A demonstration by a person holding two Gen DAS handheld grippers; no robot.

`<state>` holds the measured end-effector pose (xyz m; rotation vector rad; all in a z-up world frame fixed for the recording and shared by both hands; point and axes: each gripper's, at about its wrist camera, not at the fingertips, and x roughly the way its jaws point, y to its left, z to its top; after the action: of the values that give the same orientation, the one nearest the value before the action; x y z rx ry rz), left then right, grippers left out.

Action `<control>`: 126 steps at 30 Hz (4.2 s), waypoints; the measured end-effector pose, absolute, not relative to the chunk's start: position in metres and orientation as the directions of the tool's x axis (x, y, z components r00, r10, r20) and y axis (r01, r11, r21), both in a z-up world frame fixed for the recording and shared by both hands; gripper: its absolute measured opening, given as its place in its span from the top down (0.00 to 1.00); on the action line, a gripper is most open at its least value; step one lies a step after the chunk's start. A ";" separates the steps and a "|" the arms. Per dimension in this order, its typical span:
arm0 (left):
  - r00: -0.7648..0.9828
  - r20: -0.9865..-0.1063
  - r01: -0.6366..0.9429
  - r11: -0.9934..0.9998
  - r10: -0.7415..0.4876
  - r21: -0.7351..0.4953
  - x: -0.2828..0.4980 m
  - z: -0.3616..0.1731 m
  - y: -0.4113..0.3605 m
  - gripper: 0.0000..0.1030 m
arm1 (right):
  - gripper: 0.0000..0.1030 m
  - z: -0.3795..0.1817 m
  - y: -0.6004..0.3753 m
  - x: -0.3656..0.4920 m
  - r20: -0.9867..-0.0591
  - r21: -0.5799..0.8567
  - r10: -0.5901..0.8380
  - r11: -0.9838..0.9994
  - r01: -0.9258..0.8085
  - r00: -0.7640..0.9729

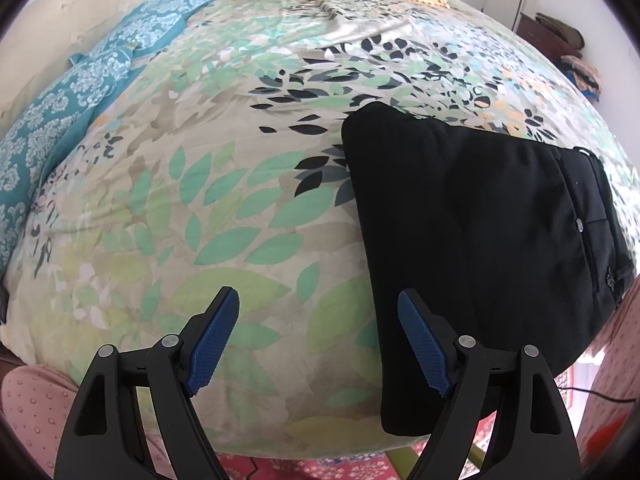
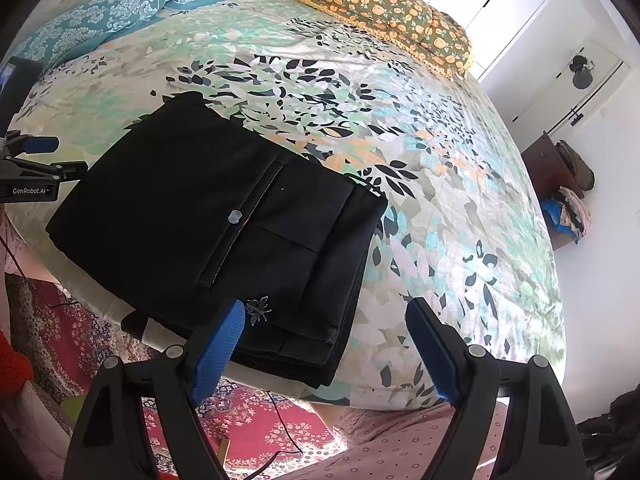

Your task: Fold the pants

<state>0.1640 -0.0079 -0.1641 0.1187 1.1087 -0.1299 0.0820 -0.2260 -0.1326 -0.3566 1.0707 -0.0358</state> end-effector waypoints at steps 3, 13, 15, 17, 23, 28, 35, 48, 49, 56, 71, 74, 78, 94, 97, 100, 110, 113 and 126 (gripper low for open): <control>0.419 -0.905 0.176 0.984 -0.069 0.006 0.172 -0.164 -0.002 0.18 | 0.20 -0.129 -0.246 0.085 -0.861 -0.188 -0.092 0.971 -0.145 0.500; 0.125 -0.870 0.110 0.878 -0.477 -0.466 0.218 -0.207 0.025 0.14 | 0.20 -0.198 -0.399 0.128 -0.772 0.587 0.492 0.795 0.154 0.402; 0.106 -0.857 0.129 0.861 -0.505 -0.491 0.221 -0.209 0.014 0.14 | 0.20 -0.223 -0.397 0.139 -0.762 0.623 0.550 0.766 0.156 0.343; 0.107 -0.859 0.155 0.862 -0.500 -0.483 0.223 -0.209 0.002 0.14 | 0.20 -0.239 -0.392 0.148 -0.754 0.641 0.583 0.753 0.148 0.304; 0.054 -0.842 0.183 0.834 -0.537 -0.521 0.231 -0.215 -0.025 0.18 | 0.22 -0.258 -0.366 0.164 -0.689 0.714 0.685 0.698 0.057 0.236; 0.096 -0.853 0.195 0.850 -0.513 -0.489 0.223 -0.199 -0.031 0.78 | 0.57 -0.243 -0.350 0.162 -0.702 0.685 0.670 0.728 -0.029 0.241; 0.177 -0.834 0.216 0.847 -0.523 -0.486 0.226 -0.151 -0.025 0.80 | 0.65 -0.210 -0.331 0.173 -0.655 0.703 0.699 0.703 -0.108 0.287; 0.440 -0.845 0.204 0.950 -0.304 -0.236 0.390 -0.121 -0.028 0.64 | 0.58 -0.182 -0.324 0.379 -0.686 0.585 0.585 0.797 -0.149 0.434; 0.447 -0.865 0.180 0.970 -0.227 -0.162 0.392 -0.134 -0.029 0.45 | 0.51 -0.192 -0.326 0.385 -0.748 0.515 0.502 0.851 -0.098 0.434; 0.521 -0.853 0.064 0.996 0.020 0.062 0.323 -0.179 -0.002 0.16 | 0.00 -0.199 -0.362 0.310 -0.840 0.289 0.175 0.946 0.149 0.514; 0.806 -0.592 0.012 0.999 0.014 0.040 0.230 -0.013 -0.024 0.02 | 0.00 -0.088 -0.276 0.190 -0.699 0.072 0.026 0.997 0.034 0.714; 0.871 -0.490 0.015 1.000 -0.020 -0.015 0.212 0.037 -0.019 0.01 | 0.00 -0.041 -0.256 0.180 -0.622 0.036 0.023 0.999 0.000 0.783; 0.897 -0.440 0.008 0.995 -0.050 -0.095 0.189 0.064 -0.009 0.01 | 0.00 0.004 -0.232 0.163 -0.541 -0.017 0.018 0.999 -0.032 0.841; 0.713 -0.697 -0.026 0.990 -0.079 -0.139 0.160 -0.016 -0.003 0.01 | 0.00 -0.019 -0.205 0.133 -0.580 -0.064 -0.046 0.998 0.011 0.813; 0.706 -0.705 -0.026 0.991 -0.075 -0.131 0.161 -0.013 -0.003 0.01 | 0.00 -0.024 -0.200 0.130 -0.589 -0.077 -0.047 0.997 0.002 0.807; 0.715 -0.695 -0.014 0.991 -0.082 -0.132 0.158 -0.009 -0.003 0.01 | 0.00 -0.026 -0.196 0.128 -0.592 -0.079 -0.045 0.997 -0.002 0.805; 0.716 -0.696 -0.007 0.996 -0.056 -0.088 0.158 -0.005 -0.012 0.00 | 0.00 -0.031 -0.197 0.128 -0.607 -0.077 -0.057 0.997 0.013 0.793; 0.722 -0.691 -0.004 0.999 -0.032 -0.051 0.157 -0.004 -0.017 0.00 | 0.00 -0.032 -0.199 0.129 -0.613 -0.076 -0.063 0.997 0.021 0.788; 0.700 -0.714 -0.011 1.000 0.015 0.011 0.158 -0.016 -0.025 0.00 | 0.00 -0.038 -0.200 0.129 -0.623 -0.099 -0.092 0.994 0.039 0.777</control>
<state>0.1580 -0.0251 -0.0156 0.0057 0.7950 0.0147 0.1291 -0.2001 -0.0378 -0.0821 0.6779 -0.0711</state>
